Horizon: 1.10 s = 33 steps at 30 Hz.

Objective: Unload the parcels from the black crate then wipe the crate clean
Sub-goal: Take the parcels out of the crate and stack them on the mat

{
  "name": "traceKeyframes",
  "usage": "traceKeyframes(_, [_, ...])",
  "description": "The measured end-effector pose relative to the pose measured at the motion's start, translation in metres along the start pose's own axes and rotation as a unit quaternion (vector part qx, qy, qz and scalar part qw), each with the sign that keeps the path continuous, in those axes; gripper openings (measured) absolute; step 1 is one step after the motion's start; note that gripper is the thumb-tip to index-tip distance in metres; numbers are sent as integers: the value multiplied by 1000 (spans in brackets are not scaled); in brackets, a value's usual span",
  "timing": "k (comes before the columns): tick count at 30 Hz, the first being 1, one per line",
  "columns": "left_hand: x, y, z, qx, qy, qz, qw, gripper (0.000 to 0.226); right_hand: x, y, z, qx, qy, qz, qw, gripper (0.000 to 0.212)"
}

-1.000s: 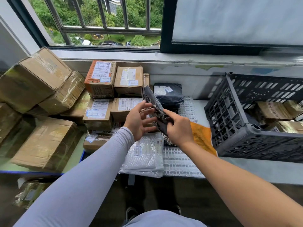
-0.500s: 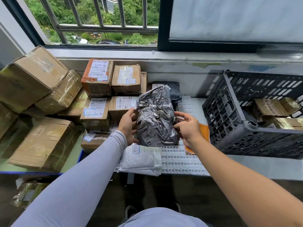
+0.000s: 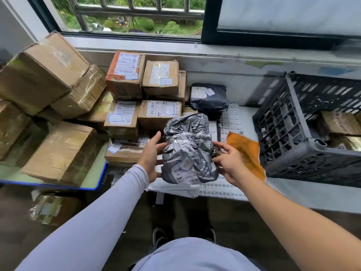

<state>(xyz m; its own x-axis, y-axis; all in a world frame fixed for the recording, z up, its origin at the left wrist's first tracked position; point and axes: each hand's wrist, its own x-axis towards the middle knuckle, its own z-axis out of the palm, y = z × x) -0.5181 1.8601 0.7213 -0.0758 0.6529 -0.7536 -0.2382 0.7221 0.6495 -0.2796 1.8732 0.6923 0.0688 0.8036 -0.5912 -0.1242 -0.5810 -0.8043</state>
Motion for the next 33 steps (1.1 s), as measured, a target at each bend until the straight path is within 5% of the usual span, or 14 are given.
traceKeyframes(10, [11, -36, -14, 3, 40, -44, 998, 51, 5, 46, 27, -185, 16, 10, 983, 59])
traceKeyframes(15, [42, -36, -24, -30, 23, -42, 998, 67, 17, 56, 53, -242, -25, 31, 969, 58])
traceKeyframes(18, [52, -36, -26, -29, 41, -49, 998, 67, 18, 58, 59, -350, -46, -12, 935, 68])
traceKeyframes(23, [55, -50, -26, -53, 43, -38, 997, 34, 30, 75, 61, -437, -1, -48, 898, 63])
traceKeyframes(27, [53, -61, -25, -70, 69, 0, 995, 49, 39, 82, 61, -466, 30, -35, 884, 65])
traceKeyframes(33, [39, -76, -17, 114, 159, 101, 975, 56, 51, 93, 67, -472, 65, -30, 878, 58])
